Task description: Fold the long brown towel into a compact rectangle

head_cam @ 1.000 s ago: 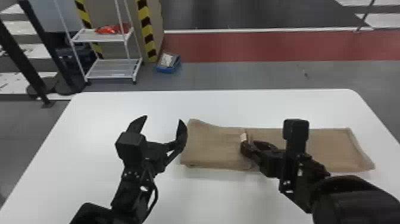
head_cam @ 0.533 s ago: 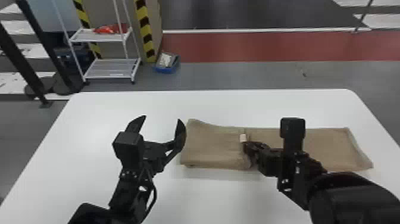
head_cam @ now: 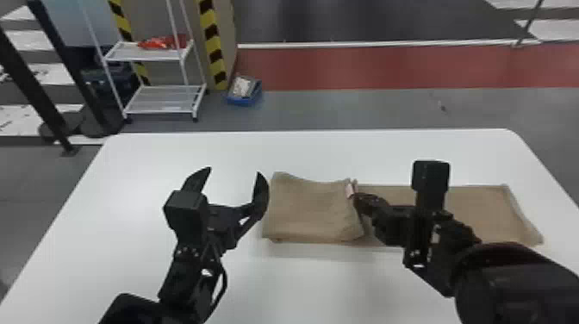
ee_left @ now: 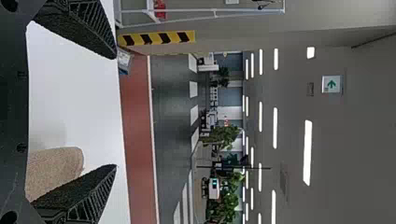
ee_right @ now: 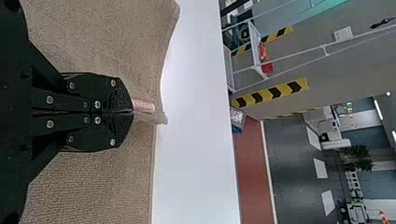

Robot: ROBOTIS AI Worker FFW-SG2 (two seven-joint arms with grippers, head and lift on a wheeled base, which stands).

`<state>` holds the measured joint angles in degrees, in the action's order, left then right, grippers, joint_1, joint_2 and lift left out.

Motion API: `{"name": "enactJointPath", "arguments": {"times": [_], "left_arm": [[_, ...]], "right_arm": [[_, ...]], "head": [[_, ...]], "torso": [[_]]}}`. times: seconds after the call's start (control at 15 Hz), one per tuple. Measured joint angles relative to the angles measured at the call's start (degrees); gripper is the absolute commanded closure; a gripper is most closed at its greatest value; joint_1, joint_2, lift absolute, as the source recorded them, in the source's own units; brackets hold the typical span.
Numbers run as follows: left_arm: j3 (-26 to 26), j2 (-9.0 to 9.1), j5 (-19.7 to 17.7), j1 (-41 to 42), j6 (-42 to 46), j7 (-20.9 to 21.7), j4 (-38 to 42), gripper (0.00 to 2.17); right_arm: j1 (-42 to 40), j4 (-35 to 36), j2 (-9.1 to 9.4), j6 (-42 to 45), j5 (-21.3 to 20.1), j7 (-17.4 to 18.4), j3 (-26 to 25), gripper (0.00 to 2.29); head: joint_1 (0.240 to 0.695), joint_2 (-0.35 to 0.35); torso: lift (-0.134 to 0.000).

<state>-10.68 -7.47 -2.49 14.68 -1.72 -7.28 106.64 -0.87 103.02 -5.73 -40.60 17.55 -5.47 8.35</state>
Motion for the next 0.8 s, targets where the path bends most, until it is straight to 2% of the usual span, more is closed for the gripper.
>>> {"name": "enactJointPath", "arguments": {"times": [0.2,0.4,0.47,0.6,0.8], "left_arm": [[0.28,0.0,-0.03,0.13,0.0,0.02,0.38,0.04],[0.63,0.0,0.01,0.62,0.0,0.08,0.87,0.04],[0.7,-0.01,0.02,0.7,0.0,0.08,0.91,0.04],[0.68,-0.02,0.05,0.77,0.0,0.08,0.93,0.04],[0.01,0.04,0.2,0.78,0.0,0.01,0.8,0.04]], "right_arm": [[-1.91,6.25,-0.37,-1.1,2.0,-1.03,-3.61,1.3],[-4.27,13.74,-0.89,-7.15,6.16,-4.03,-14.67,1.3],[-4.7,15.05,-1.4,-10.04,7.44,-5.23,-19.2,1.3],[-5.26,14.63,-2.84,-13.76,8.45,-7.06,-25.46,1.3],[-4.71,8.4,-4.56,-13.56,6.67,-8.2,-26.5,1.3]], "head": [[0.695,0.052],[0.695,0.001],[0.695,-0.052],[0.695,-0.105],[0.695,-0.16]], "torso": [[-0.117],[-0.117],[-0.117],[-0.117],[-0.117]]}}
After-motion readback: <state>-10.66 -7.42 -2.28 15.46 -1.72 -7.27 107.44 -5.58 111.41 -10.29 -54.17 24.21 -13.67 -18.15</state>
